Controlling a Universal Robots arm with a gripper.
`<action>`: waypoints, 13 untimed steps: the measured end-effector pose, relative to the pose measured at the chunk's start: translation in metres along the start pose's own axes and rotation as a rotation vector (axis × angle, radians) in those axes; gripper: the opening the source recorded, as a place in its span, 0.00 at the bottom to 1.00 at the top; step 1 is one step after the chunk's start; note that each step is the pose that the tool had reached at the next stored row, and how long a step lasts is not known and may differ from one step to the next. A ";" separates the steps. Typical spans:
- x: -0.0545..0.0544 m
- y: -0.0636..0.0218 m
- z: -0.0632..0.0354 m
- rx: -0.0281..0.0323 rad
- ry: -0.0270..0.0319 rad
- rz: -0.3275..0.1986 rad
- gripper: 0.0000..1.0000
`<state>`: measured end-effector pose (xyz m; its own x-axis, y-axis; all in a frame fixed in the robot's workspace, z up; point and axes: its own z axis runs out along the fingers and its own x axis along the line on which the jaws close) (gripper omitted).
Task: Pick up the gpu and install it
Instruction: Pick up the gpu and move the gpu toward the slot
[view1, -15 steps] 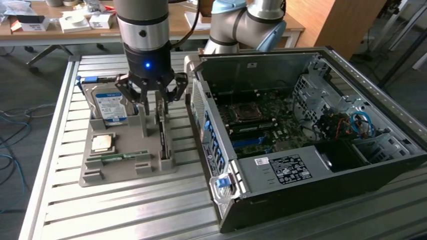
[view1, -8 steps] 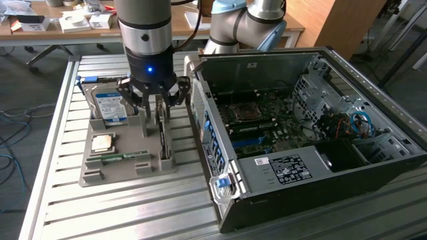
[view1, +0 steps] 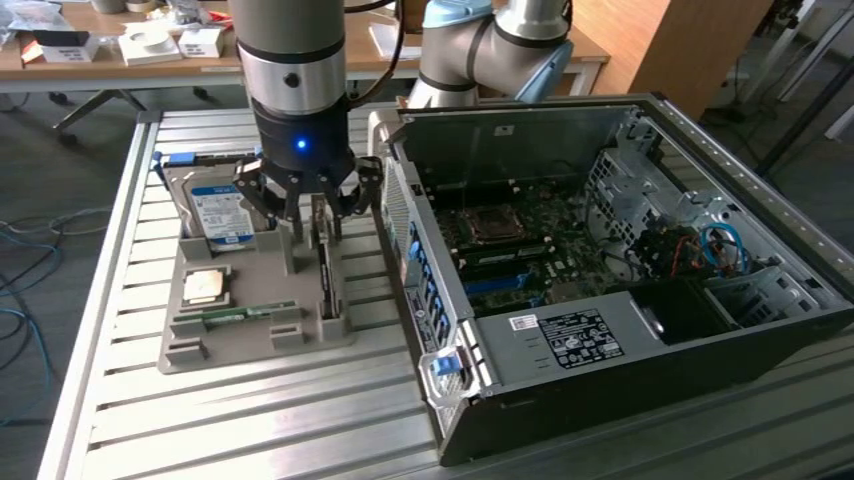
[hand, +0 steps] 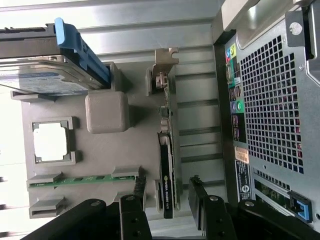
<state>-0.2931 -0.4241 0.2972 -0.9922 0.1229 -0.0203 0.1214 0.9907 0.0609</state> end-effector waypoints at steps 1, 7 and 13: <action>-0.001 0.0000 0.0000 0.0001 0.0001 0.000 0.47; -0.005 0.0006 0.0009 0.0000 0.0000 0.000 0.47; -0.005 -0.0001 0.0112 -0.0001 0.0000 0.000 0.47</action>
<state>-0.2878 -0.4242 0.2861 -0.9922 0.1228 -0.0203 0.1214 0.9907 0.0610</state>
